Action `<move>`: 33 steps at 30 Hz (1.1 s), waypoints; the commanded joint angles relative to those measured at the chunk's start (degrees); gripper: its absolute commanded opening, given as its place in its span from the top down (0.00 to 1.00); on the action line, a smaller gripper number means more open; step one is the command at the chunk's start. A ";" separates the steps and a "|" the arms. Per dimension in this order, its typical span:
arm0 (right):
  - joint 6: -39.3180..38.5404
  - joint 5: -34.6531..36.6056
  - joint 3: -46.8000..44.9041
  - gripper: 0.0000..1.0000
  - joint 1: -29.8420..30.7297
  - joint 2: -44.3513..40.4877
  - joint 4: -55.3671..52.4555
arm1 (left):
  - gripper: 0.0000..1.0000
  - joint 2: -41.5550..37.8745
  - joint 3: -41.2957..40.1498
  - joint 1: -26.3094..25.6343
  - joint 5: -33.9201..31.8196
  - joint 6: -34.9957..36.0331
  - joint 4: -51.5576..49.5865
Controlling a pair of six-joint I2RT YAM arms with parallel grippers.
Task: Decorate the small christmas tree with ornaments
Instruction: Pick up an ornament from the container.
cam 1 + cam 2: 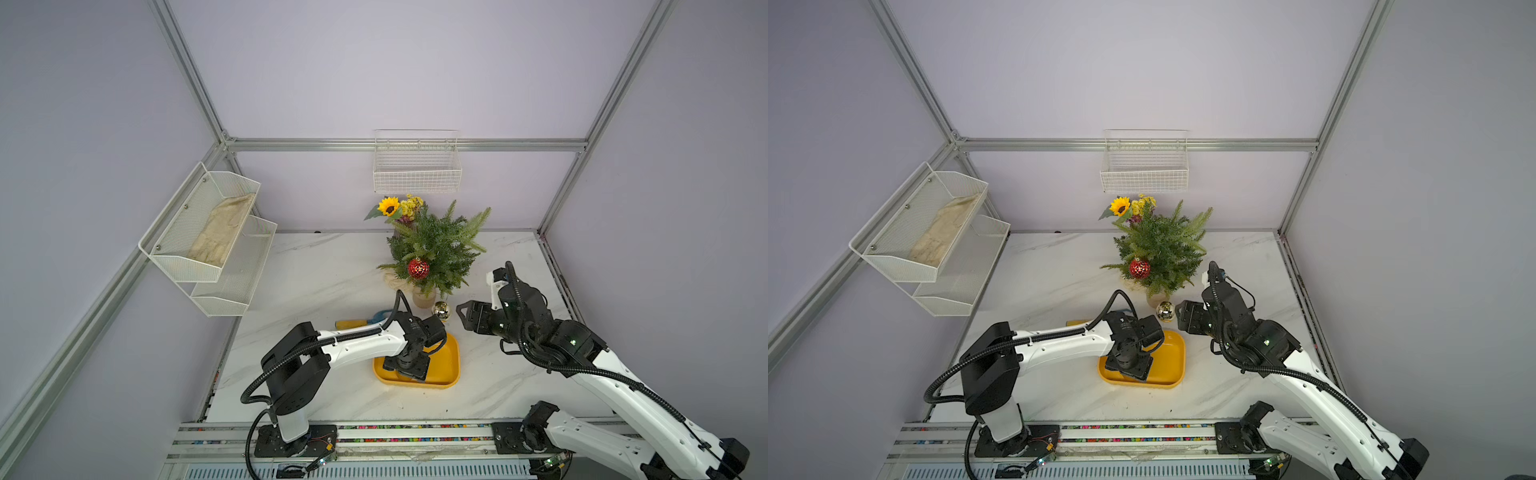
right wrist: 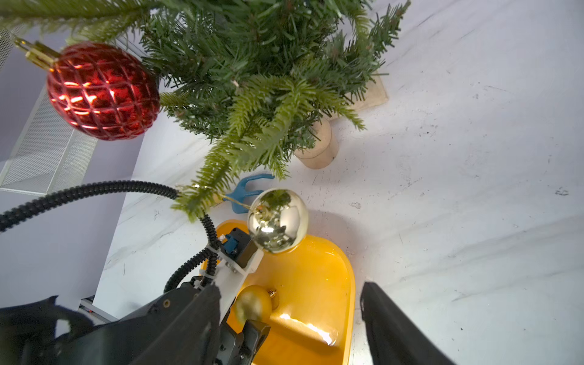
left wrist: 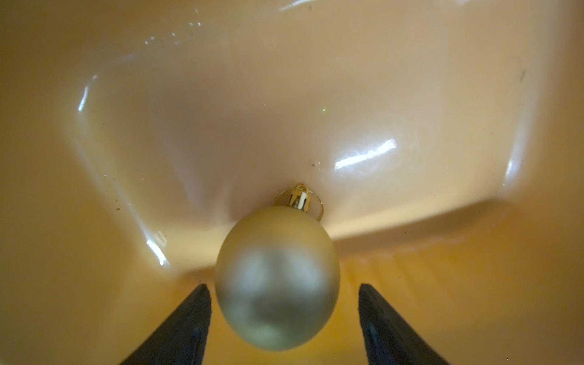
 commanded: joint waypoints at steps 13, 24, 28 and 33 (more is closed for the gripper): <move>1.15 0.22 -0.43 0.27 -0.23 -0.85 0.41 | 0.35 2.18 3.99 0.78 -0.26 1.99 0.93; 1.42 0.75 -0.25 0.27 -0.23 -1.39 0.06 | 0.43 -2.47 4.94 0.88 -1.71 2.56 -0.59; 1.29 1.00 0.01 0.27 -0.23 -1.18 0.15 | 0.43 -6.49 5.70 1.03 -3.84 2.56 -2.24; 0.72 0.92 0.65 0.27 -0.20 -0.46 0.47 | 0.43 -11.92 6.61 1.36 -4.75 4.03 -4.00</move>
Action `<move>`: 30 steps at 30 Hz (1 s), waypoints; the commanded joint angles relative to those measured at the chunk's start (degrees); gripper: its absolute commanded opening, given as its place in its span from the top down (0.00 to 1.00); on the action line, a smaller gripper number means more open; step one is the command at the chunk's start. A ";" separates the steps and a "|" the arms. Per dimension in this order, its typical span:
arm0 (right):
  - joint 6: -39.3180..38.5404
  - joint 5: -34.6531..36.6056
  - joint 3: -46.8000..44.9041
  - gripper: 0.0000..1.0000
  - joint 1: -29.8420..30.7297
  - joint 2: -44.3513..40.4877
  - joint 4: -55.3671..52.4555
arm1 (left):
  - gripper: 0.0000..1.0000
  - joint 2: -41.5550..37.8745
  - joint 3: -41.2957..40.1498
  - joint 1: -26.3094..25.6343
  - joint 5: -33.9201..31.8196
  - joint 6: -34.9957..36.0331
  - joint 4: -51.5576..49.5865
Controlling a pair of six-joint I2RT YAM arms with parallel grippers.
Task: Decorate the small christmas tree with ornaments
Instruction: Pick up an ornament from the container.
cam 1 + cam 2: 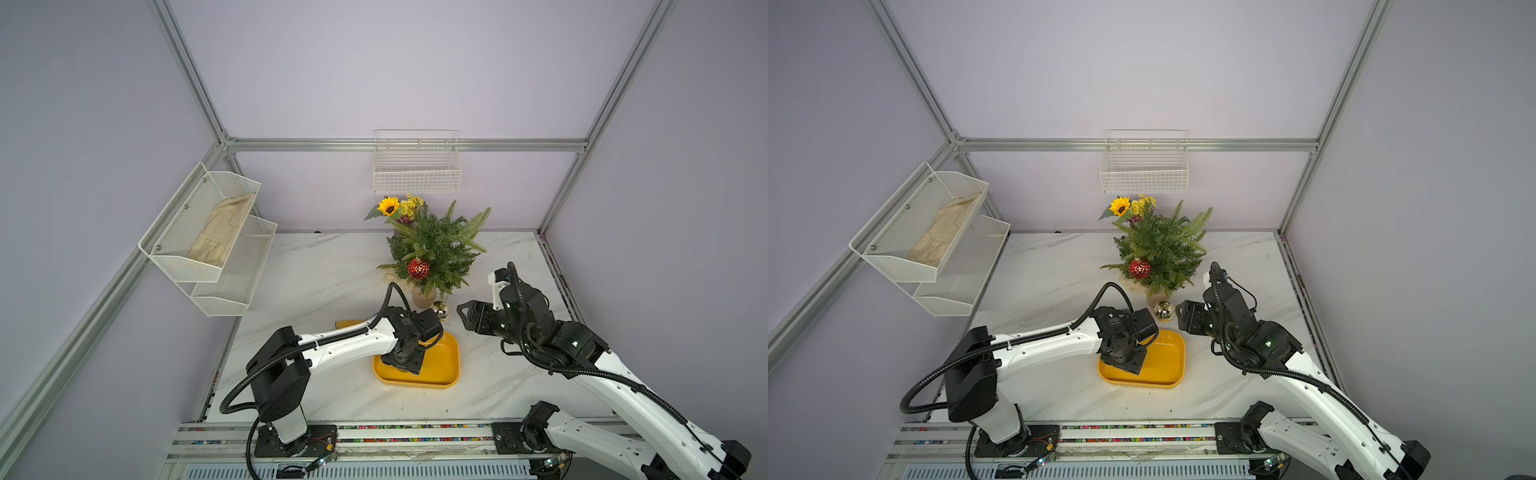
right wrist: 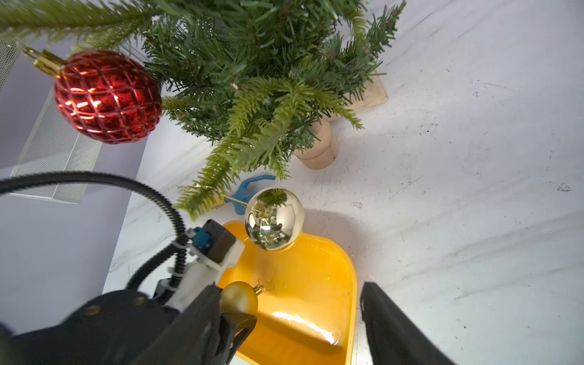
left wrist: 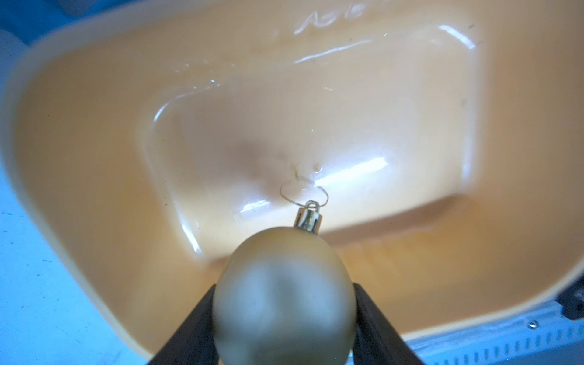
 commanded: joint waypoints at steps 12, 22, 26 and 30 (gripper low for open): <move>-1.57 -2.96 1.98 0.27 -0.23 0.68 3.16 | 0.47 -16.75 8.99 1.92 -2.22 10.81 -3.36; -2.35 -4.78 3.57 0.27 -0.23 -0.41 5.76 | 0.48 -20.70 14.98 4.99 -2.30 23.26 -5.16; -2.97 -2.55 4.89 0.27 -0.23 -0.43 4.66 | 0.48 -20.17 20.87 6.73 -3.51 25.28 -8.19; -3.83 -0.90 6.43 0.27 -0.30 -0.36 3.53 | 0.49 -19.14 27.87 9.44 -5.17 27.05 -12.15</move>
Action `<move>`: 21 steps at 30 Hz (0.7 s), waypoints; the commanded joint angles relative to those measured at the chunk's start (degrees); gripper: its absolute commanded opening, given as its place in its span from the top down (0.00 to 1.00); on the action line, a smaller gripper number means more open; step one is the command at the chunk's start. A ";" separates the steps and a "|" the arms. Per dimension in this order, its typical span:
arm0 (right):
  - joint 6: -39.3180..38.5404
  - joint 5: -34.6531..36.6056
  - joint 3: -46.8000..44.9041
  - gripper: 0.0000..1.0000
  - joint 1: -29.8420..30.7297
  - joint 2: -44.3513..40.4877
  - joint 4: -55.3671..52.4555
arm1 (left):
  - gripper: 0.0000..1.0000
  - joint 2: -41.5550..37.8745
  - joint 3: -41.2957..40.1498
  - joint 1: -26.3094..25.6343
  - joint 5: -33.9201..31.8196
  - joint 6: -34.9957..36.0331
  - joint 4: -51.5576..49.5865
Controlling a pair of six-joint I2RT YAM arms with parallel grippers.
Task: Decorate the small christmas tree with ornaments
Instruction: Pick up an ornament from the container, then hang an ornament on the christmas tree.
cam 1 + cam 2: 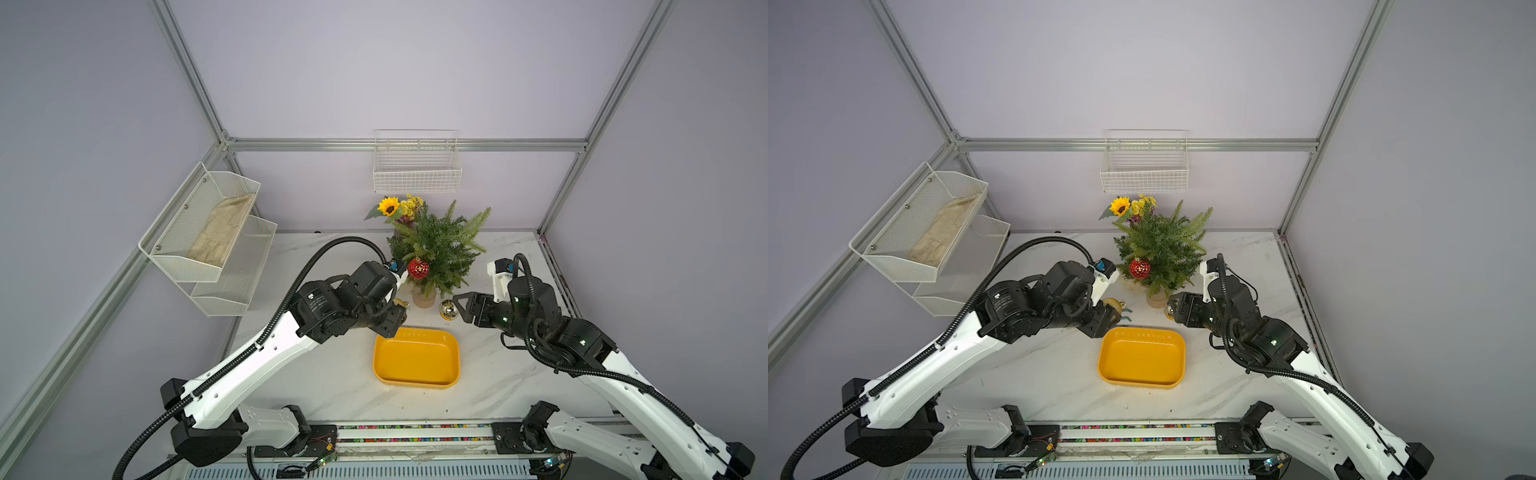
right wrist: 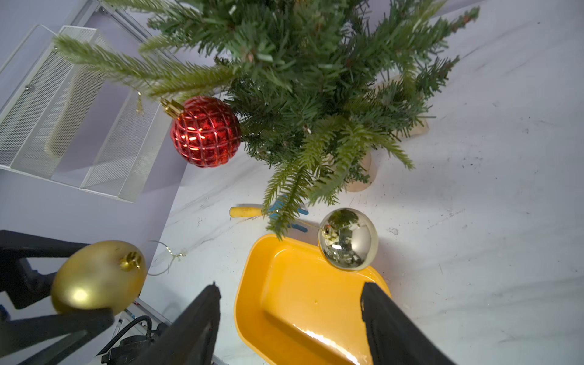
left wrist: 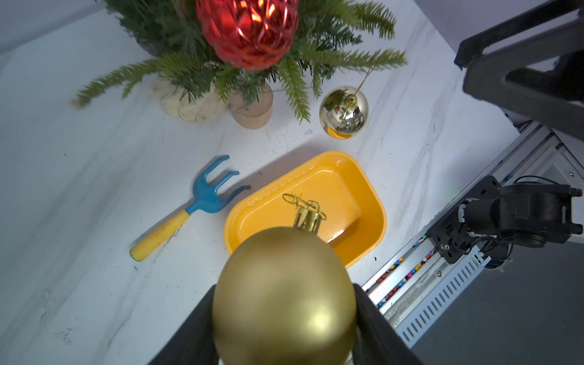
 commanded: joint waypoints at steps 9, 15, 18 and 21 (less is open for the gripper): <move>-1.73 2.56 2.63 0.27 -0.41 -0.19 -0.69 | 0.50 7.37 23.83 13.08 1.28 9.82 -6.76; -1.68 2.27 2.51 0.27 -0.41 -0.16 -0.69 | 0.50 14.38 32.95 19.24 9.56 12.95 -5.30; -1.28 2.27 2.13 0.27 -0.38 -0.26 -0.69 | 0.50 17.79 37.11 21.51 12.52 13.87 -4.85; -0.78 2.01 1.89 0.27 -0.41 -0.25 -0.64 | 0.51 19.55 39.62 23.23 14.00 13.90 -2.94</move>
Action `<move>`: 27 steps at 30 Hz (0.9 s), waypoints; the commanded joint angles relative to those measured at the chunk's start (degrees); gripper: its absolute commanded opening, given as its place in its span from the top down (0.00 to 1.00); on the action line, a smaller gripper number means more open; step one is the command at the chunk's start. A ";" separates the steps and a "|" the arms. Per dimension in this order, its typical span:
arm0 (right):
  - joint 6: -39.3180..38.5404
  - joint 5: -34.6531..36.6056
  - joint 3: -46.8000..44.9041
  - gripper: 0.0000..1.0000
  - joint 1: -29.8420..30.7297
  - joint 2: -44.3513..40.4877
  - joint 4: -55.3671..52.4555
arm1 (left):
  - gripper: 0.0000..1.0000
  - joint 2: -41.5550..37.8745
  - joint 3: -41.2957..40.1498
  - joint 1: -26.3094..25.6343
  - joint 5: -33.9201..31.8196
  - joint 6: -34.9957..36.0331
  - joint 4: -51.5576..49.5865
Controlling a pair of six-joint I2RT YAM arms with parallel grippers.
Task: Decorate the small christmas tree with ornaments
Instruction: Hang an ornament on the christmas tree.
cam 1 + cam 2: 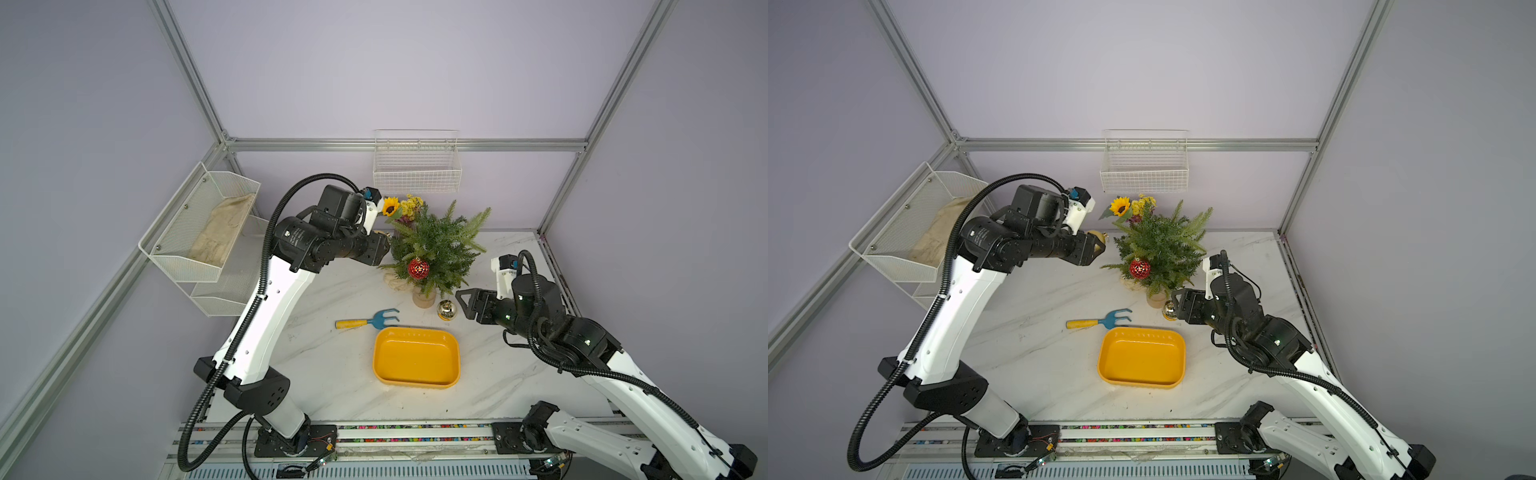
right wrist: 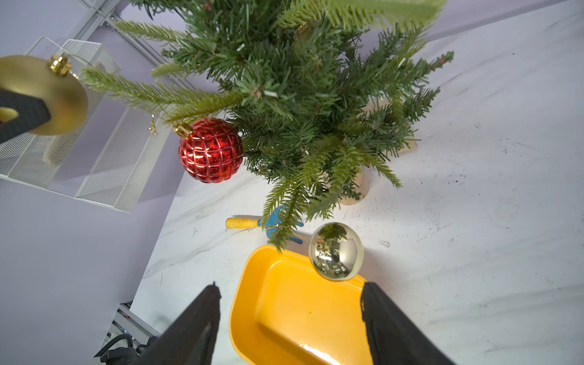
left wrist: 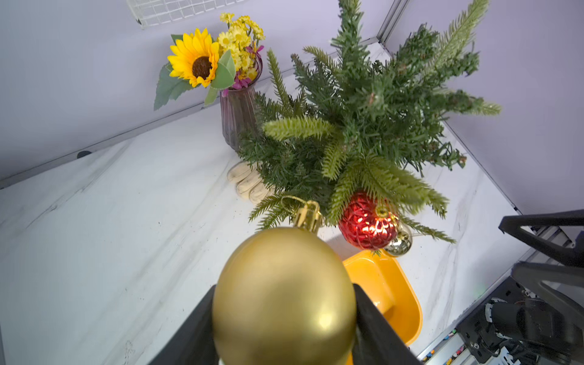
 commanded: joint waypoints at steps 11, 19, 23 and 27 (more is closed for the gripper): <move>0.70 0.48 0.58 0.27 -0.32 0.01 -0.24 | 0.51 0.20 7.27 4.10 8.19 1.37 10.98; 0.87 0.37 0.55 0.27 -0.32 -0.15 -0.26 | 0.52 1.94 7.28 4.36 10.04 0.08 13.00; 1.06 0.37 0.20 0.27 -0.36 -0.55 -0.22 | 0.53 2.85 7.08 4.36 10.39 -0.01 13.15; 1.14 0.28 -0.13 0.27 -0.32 -0.94 -0.29 | 0.53 3.63 7.06 4.39 10.88 -0.10 13.17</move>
